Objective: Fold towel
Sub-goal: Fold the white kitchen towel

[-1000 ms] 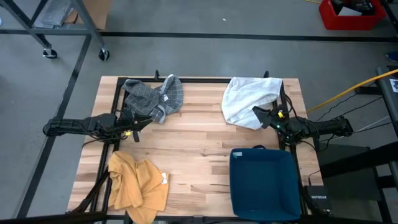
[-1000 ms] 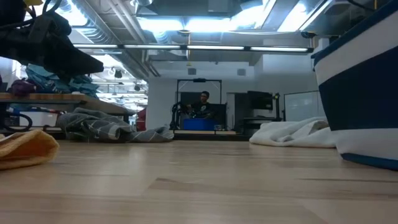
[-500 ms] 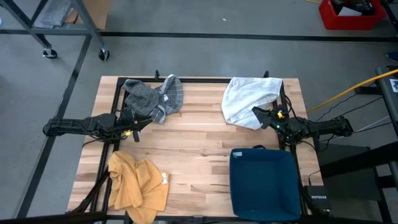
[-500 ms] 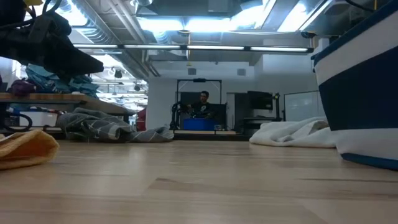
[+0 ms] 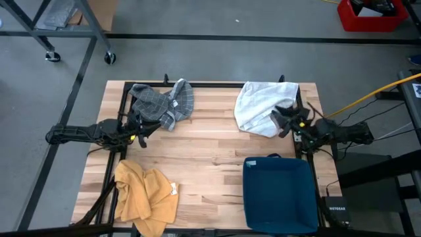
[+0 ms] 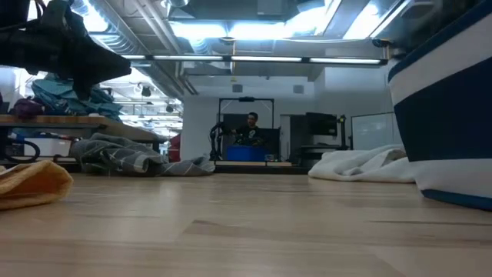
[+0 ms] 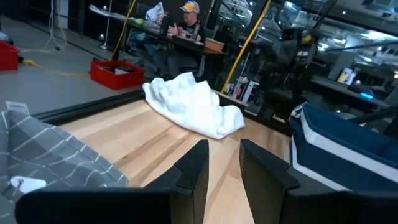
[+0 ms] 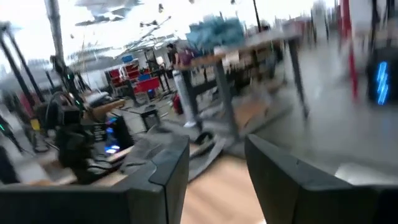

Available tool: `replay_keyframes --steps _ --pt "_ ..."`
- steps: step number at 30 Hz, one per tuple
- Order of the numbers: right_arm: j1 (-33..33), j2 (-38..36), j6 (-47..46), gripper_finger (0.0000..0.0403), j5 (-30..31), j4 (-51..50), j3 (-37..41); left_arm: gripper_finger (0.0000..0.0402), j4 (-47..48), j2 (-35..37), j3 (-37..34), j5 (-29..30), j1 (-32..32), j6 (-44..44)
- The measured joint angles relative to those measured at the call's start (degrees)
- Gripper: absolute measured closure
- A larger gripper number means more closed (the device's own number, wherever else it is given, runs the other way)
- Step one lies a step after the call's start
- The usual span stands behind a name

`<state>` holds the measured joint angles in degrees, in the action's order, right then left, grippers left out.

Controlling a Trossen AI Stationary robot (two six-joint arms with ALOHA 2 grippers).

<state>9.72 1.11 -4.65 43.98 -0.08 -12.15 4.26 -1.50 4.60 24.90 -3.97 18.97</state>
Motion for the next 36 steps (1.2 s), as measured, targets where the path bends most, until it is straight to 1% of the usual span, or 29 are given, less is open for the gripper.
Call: replay_keyframes --steps 2,5,7,11,14,19,22,26,28,32,36 --pt "0.00 1.52 7.74 0.0242 1.13 -0.26 -3.70 0.0320 0.04 0.00 0.00 -0.01 0.00 0.63" --pt "0.00 4.98 16.01 0.0242 4.57 -5.04 -9.44 0.0320 0.00 0.00 0.09 -0.01 0.00 0.58" --pt "0.00 8.08 17.73 0.0242 7.35 -11.74 -13.23 0.0320 -0.09 0.00 0.13 -0.01 0.00 0.58" --pt "0.00 16.39 18.06 0.0242 11.99 -27.36 -19.31 0.0320 -0.10 0.00 0.16 0.00 0.00 1.39" --pt "-0.02 23.64 17.93 0.0242 13.53 -35.47 -22.02 0.0320 -0.11 0.00 0.22 -0.01 0.00 2.01" --pt "0.00 35.43 17.80 0.0242 13.22 -40.52 -22.83 0.0320 -0.11 0.00 0.22 0.00 0.00 2.47" --pt "0.00 42.52 17.53 0.0242 10.66 -43.26 -22.85 0.0320 -0.14 0.00 0.24 0.00 0.00 2.87" --pt "0.00 51.05 12.75 0.0242 7.07 -47.31 -22.87 0.0320 -0.16 0.00 0.24 0.00 -0.02 3.52" --pt "0.00 54.91 12.30 0.0242 6.40 -49.86 -22.87 0.0320 -0.16 0.00 0.26 -0.01 0.00 3.58" --pt "-0.56 61.35 11.15 0.0242 5.60 -54.65 -22.87 0.0320 -0.16 0.00 0.26 0.00 0.00 3.58" --pt "-4.17 65.57 9.33 0.0242 0.09 -60.28 -22.87 0.0320 -0.16 0.00 0.26 -0.01 -0.01 3.58"
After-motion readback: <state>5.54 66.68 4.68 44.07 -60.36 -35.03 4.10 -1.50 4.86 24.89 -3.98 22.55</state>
